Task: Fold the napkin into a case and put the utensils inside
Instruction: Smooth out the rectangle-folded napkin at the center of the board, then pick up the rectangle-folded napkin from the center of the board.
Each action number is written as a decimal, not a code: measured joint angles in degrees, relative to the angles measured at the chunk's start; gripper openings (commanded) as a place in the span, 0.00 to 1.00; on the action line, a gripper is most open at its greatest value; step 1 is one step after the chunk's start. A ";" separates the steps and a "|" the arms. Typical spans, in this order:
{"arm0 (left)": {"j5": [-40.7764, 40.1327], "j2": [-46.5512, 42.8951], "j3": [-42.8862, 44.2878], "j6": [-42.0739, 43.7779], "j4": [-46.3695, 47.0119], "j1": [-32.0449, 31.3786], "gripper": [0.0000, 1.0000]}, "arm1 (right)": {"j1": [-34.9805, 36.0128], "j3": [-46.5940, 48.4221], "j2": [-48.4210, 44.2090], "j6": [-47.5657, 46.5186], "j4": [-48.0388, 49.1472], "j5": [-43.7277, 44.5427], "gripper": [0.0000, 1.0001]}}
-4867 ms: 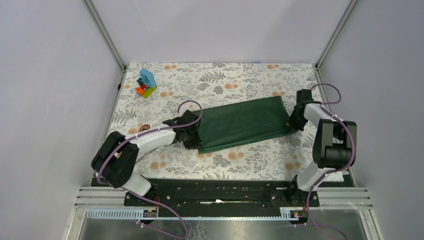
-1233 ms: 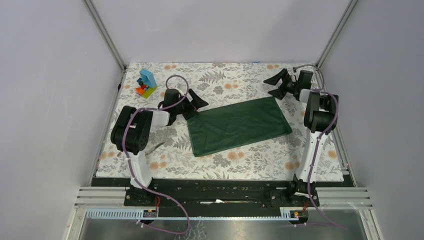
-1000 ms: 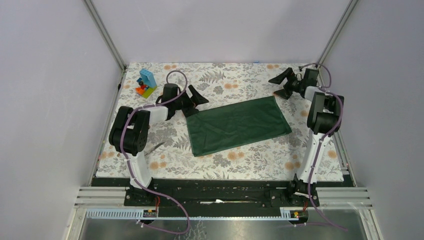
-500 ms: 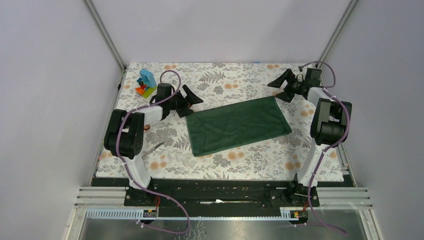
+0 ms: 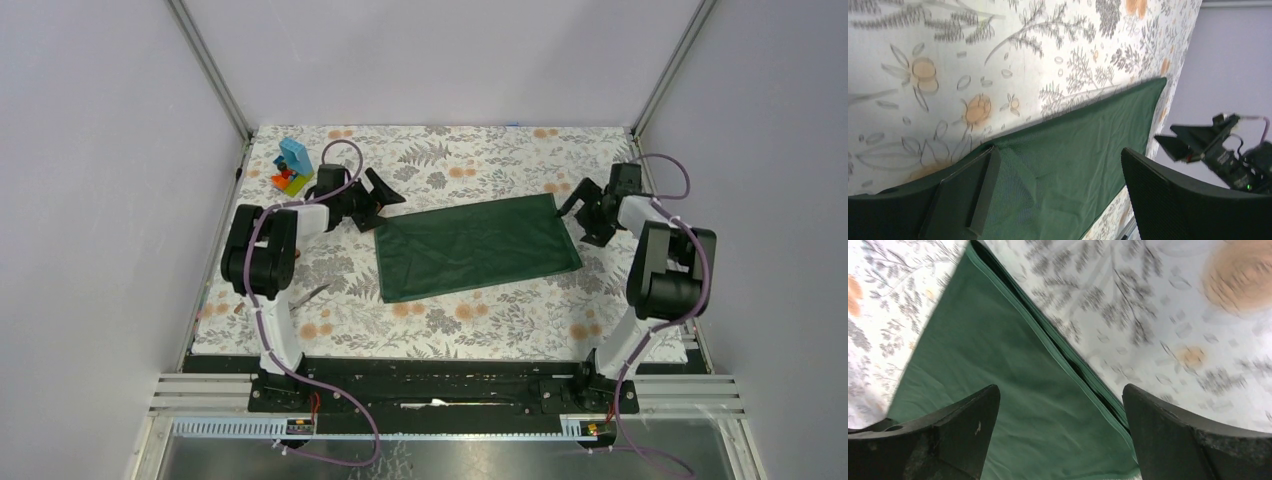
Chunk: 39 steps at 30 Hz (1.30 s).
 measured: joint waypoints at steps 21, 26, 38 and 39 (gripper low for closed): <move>-2.47 -10.34 11.91 18.23 -28.87 -1.60 0.99 | 8.96 -10.75 -17.64 -6.05 -14.40 16.22 0.47; -2.97 -22.69 5.03 23.10 -31.61 -1.73 0.99 | 8.96 -8.61 -14.01 -7.10 -15.82 16.55 0.29; -7.85 -28.76 -4.48 28.61 -33.18 -1.73 0.99 | 8.96 -8.17 -8.39 -7.54 -15.87 17.73 0.37; -7.87 -28.79 -4.70 28.68 -33.11 -1.73 0.99 | 8.96 -8.17 -8.26 -7.54 -15.85 17.73 0.37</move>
